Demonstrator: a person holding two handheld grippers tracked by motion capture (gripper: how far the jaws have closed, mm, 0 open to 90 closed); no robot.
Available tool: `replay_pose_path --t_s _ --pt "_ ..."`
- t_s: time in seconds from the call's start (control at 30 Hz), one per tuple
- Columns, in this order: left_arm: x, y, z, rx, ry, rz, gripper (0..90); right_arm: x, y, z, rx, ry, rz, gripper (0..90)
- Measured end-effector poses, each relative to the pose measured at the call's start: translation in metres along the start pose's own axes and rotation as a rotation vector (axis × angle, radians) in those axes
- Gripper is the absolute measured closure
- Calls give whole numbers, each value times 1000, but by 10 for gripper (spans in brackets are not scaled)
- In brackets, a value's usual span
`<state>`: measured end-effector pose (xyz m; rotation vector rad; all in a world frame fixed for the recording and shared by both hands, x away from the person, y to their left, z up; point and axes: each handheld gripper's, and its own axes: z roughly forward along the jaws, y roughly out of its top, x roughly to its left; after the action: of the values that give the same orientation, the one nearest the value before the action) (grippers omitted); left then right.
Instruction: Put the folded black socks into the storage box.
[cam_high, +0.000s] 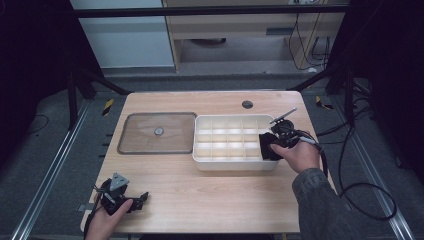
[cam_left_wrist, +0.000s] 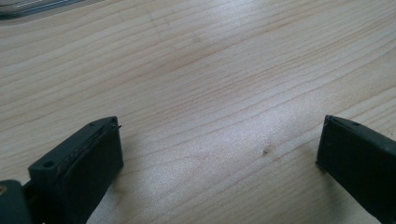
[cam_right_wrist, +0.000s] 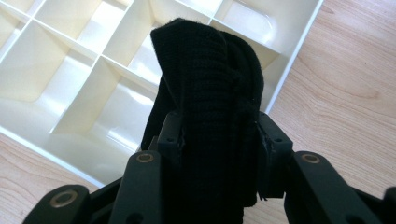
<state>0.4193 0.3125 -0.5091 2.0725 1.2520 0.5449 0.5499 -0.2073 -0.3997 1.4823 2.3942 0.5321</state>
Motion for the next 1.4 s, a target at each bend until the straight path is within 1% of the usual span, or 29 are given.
replay_pose_path --t_s 0.07,0.1,0.5,0.87,1.4 --pt "0 0 0 0 0 0 0 2 0 1 7 3 5 612" --pt "0 0 0 0 0 0 0 2 0 1 5 1 -1 612" --pt "0 0 0 0 -1 0 0 8 -3 10 25 9 -7 613" --pt "0 1 0 5 -1 5 0 12 -5 15 31 -10 -3 614" --pt "-1 1 1 2 -2 5 0 20 -5 21 67 -60 -34 616"
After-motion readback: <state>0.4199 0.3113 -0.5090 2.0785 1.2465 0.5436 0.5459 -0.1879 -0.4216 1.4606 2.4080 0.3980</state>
